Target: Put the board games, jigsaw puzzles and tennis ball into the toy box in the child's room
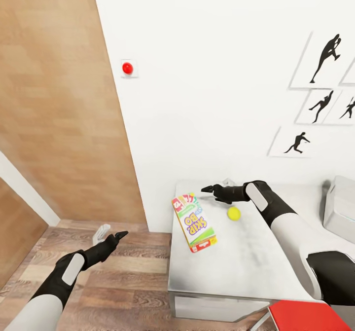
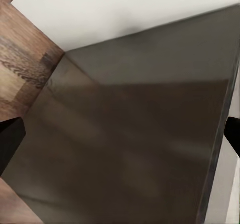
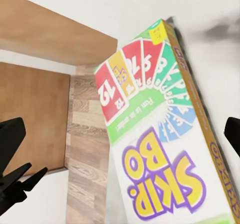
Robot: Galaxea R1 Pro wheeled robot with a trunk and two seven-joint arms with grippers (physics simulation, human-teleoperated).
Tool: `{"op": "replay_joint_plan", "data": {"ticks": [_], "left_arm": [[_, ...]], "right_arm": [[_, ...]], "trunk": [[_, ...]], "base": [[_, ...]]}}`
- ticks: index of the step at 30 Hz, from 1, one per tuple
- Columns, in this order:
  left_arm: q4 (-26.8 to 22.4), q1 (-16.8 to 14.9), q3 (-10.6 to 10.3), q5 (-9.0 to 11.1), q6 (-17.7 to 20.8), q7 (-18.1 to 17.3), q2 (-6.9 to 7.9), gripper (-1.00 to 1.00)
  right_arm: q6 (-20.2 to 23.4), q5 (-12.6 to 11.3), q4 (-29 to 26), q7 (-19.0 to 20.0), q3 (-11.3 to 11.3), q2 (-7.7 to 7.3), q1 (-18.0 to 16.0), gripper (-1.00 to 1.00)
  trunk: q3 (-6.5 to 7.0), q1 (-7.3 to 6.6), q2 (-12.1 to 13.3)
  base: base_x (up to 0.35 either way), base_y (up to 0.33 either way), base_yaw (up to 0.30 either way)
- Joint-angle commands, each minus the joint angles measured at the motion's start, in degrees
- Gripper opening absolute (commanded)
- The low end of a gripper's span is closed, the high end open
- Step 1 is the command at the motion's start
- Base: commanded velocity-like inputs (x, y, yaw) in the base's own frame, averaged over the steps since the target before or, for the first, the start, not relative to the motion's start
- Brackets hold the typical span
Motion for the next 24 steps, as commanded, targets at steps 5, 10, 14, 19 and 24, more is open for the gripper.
{"op": "replay_joint_plan", "data": {"ticks": [5, 10, 14, 19, 24], "left_arm": [[-0.11, 0.55, 0.14, 0.44, 0.57, -1.14, -0.36, 1.00], [-0.24, 1.63, 0.15, 0.54, 0.68, -2.83, -0.58, 1.00], [-0.27, 2.80, 0.13, 0.61, 0.64, -3.78, -0.82, 1.00], [-0.30, 3.53, -0.03, 0.42, 0.55, -4.47, -1.67, 1.00], [-0.35, 3.73, -0.16, 0.22, 0.51, -4.61, -2.52, 1.00]], "right_arm": [[-0.04, 0.36, -0.17, 0.47, 0.29, 0.10, -0.03, 1.00], [-0.37, 0.41, -0.27, 0.53, 0.34, 0.12, 0.00, 1.00], [-0.57, 0.43, -0.63, 0.61, 0.34, 0.17, -0.02, 1.00], [-0.91, 0.42, -1.24, 0.71, 0.27, 0.20, -0.05, 1.00], [-2.18, 0.39, -1.70, 0.67, 0.23, 0.22, -0.06, 1.00]], "trunk": [[-0.58, 0.03, -0.12], [-1.05, 0.03, -0.12], [-1.42, 0.03, -0.12], [-1.89, 0.03, -0.12], [-2.36, 0.03, -0.12]], "base": [[0.000, 0.000, 0.000], [0.000, 0.000, 0.000], [0.000, 0.000, 0.000], [0.000, 0.000, 0.000], [0.000, 0.000, 0.000]]}}
